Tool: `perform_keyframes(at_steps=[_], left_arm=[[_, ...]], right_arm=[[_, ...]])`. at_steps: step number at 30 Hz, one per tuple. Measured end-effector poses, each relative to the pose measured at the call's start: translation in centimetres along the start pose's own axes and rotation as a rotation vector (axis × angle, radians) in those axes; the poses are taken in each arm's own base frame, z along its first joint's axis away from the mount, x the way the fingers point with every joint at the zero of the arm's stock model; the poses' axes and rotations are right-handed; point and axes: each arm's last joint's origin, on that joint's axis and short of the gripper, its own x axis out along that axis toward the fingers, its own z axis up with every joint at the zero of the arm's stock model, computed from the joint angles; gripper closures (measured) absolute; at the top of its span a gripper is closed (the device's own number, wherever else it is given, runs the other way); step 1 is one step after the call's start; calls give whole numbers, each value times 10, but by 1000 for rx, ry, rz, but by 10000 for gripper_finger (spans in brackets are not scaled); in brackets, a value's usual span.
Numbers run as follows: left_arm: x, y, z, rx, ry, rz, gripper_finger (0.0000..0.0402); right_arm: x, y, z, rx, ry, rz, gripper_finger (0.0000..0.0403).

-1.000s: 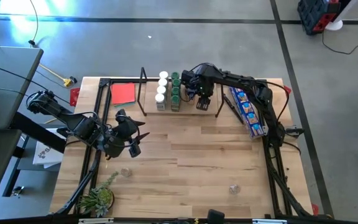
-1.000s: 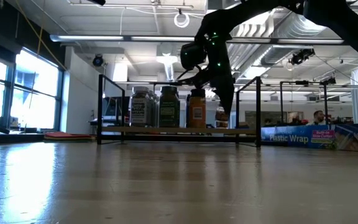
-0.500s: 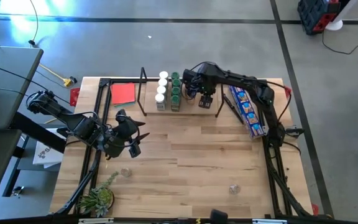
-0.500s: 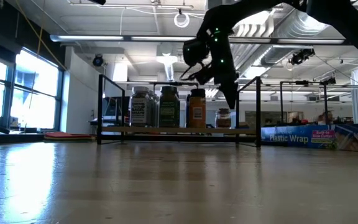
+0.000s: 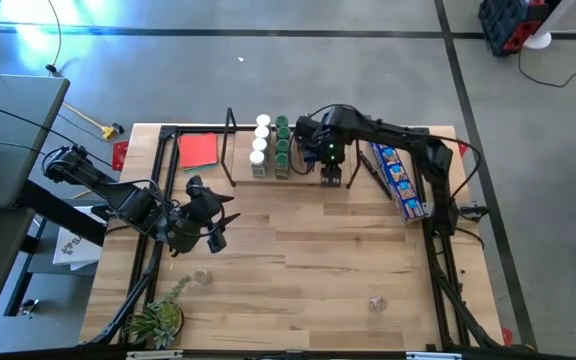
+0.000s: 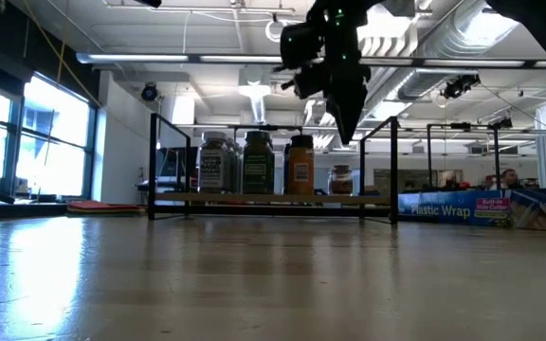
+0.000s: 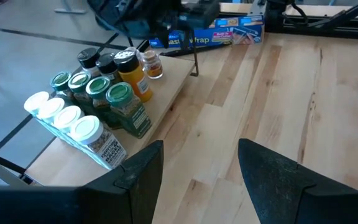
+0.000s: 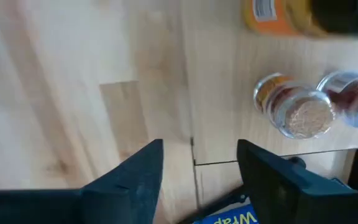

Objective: Shelf spices
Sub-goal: Put the top right brown seasoning bottle on the shelf, then put the right brown seasoning bottle on the shelf

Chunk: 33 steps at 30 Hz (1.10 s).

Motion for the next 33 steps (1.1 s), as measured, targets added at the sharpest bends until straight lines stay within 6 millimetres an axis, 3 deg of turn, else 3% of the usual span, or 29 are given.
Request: perform_keyframes(at_steps=[5, 9, 22, 25, 28, 33], left_arm=[[-1, -1, -1, 6, 9, -16, 200], [-2, -2, -1, 11, 11, -30, 200], [-5, -4, -2, 1, 9, -43, 200], [-5, -4, -2, -4, 10, -46, 200], [-6, -6, -3, -21, 15, -61, 200], [-13, -11, -6, -54, 15, -98, 200]], right_arm=[[36, -6, -1, -9, 44, -45, 241], [52, -13, -1, 11, 24, -87, 261], [53, -36, -2, 90, -26, -181, 265], [45, -34, -5, 113, -40, -174, 266], [28, -19, -9, 119, -77, -158, 266], [-16, 33, -21, 66, -210, -162, 266]])
